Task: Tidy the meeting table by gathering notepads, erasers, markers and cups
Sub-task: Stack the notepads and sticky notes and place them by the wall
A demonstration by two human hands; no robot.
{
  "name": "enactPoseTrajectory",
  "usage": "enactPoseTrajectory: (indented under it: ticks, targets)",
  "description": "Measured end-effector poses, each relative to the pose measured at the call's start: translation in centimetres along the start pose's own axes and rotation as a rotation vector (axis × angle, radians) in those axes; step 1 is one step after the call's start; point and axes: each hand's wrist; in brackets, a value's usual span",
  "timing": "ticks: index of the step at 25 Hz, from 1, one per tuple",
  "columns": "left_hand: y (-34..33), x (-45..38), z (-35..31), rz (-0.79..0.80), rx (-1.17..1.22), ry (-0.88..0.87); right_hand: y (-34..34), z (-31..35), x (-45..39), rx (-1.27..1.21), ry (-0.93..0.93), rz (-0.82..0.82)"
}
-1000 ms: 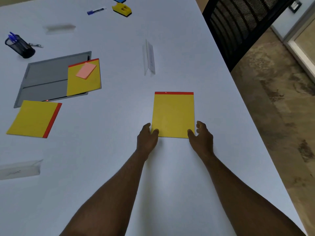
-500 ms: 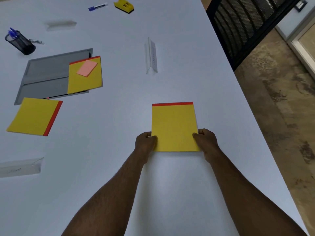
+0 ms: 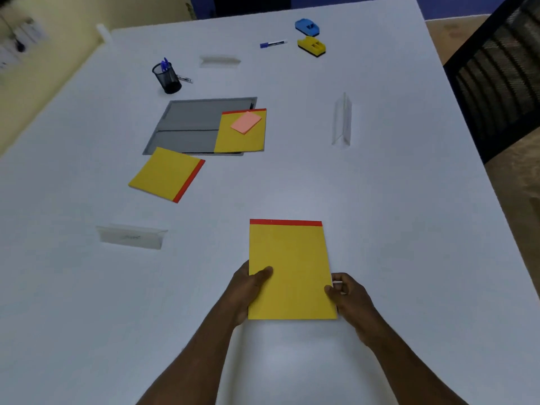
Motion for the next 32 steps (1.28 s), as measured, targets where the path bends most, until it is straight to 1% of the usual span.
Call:
enactPoseTrajectory:
  ticks: [4,7,11,15,19,22,24,28,32]
  targets:
    - [6.5,1.9,-0.2,0.006,0.092,-0.092,-5.8,2.1,0.4,0.105,0.056,0.077]
    - [11.4,2.2,0.1,-0.050,0.185,-0.131,-10.1,4.6,-0.3,0.142,0.080,0.090]
    - [17.8,1.9,0.7,-0.121,0.300,-0.154,-14.6,8.4,-3.0,0.185,0.076,0.031]
    - [22.2,0.2,1.5,-0.108,0.325,-0.112,-18.7,12.2,-7.6,0.331,0.150,-0.041]
    - [22.9,-2.8,1.3,-0.048,0.266,-0.028,-22.4,17.0,-13.0,0.502,0.296,-0.070]
    - [22.6,-5.4,0.5,-0.028,0.161,-0.009,-25.2,20.7,-17.6,0.737,0.365,0.008]
    - [21.9,-6.9,-0.4,-0.056,0.079,-0.027,-26.7,22.8,-20.4,0.886,0.395,0.062]
    - [20.8,-9.8,-1.6,-0.223,-0.217,-0.099,-29.7,25.6,-25.8,1.035,0.461,0.088]
    - [20.7,-10.7,-1.3,-0.250,-0.283,-0.121,-32.7,26.8,-29.8,1.057,0.522,0.096]
Point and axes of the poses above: each hand's wrist, its own x-axis away from the middle knuckle, its own y-axis out of the back of the hand, z = x × y, and after that the axes turned 1 degree about x, right-handed
